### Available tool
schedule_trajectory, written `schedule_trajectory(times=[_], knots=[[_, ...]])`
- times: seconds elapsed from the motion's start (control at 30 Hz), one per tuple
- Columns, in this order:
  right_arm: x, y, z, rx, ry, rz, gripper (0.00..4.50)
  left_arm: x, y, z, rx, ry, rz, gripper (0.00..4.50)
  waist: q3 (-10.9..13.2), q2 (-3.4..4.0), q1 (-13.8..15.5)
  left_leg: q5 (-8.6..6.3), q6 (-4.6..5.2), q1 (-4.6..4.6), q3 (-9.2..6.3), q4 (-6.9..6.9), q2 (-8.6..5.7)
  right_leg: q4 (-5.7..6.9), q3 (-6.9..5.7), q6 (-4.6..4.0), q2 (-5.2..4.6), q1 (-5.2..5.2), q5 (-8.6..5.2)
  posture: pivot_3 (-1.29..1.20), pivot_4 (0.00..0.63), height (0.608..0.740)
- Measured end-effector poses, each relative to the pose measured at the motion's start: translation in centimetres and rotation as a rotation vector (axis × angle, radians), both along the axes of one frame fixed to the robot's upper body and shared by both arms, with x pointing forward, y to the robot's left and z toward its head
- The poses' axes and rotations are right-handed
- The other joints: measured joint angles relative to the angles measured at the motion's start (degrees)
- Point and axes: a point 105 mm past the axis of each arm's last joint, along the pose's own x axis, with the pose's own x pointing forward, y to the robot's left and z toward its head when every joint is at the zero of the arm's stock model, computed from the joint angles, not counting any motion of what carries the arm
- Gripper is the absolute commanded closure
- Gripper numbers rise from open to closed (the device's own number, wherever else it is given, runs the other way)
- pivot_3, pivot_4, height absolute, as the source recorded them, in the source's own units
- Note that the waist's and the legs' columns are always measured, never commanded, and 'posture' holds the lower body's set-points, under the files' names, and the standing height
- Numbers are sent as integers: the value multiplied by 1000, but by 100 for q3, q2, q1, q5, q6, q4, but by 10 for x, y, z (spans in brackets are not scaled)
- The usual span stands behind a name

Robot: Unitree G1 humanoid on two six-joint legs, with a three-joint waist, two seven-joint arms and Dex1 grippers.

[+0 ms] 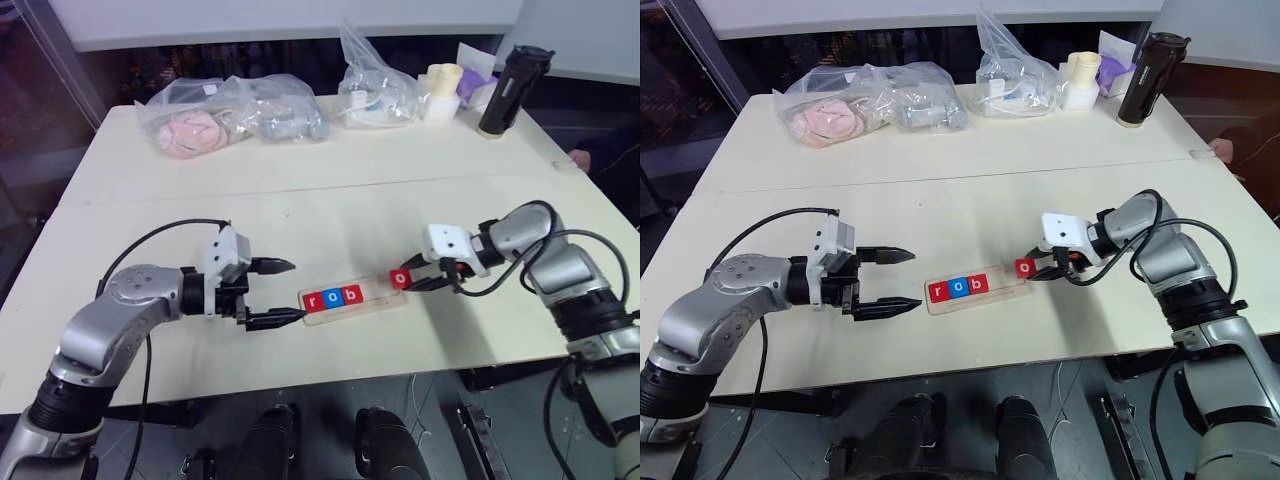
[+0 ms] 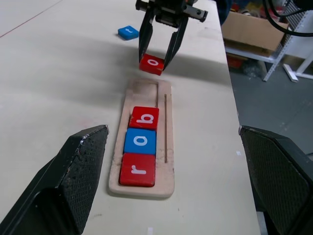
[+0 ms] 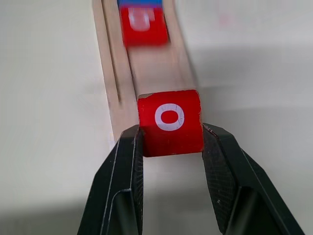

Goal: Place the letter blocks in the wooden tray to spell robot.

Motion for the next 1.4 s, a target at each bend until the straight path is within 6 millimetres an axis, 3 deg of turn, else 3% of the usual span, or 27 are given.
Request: schedule_trajectory(times=[0.53,1.4], knots=[[-2,25,-15,6,34,38,3387,-4,-2,0,0,-5,-2,0,0,0,-9,0,0,0,0,0,-1,1,0,3,8,-1,2,0,150,725],[-1,26,-20,-7,45,30,3387,-5,-2,-1,-12,2,11,0,0,0,-9,0,0,0,0,0,-1,1,0,3,12,-1,2,0,150,725]])
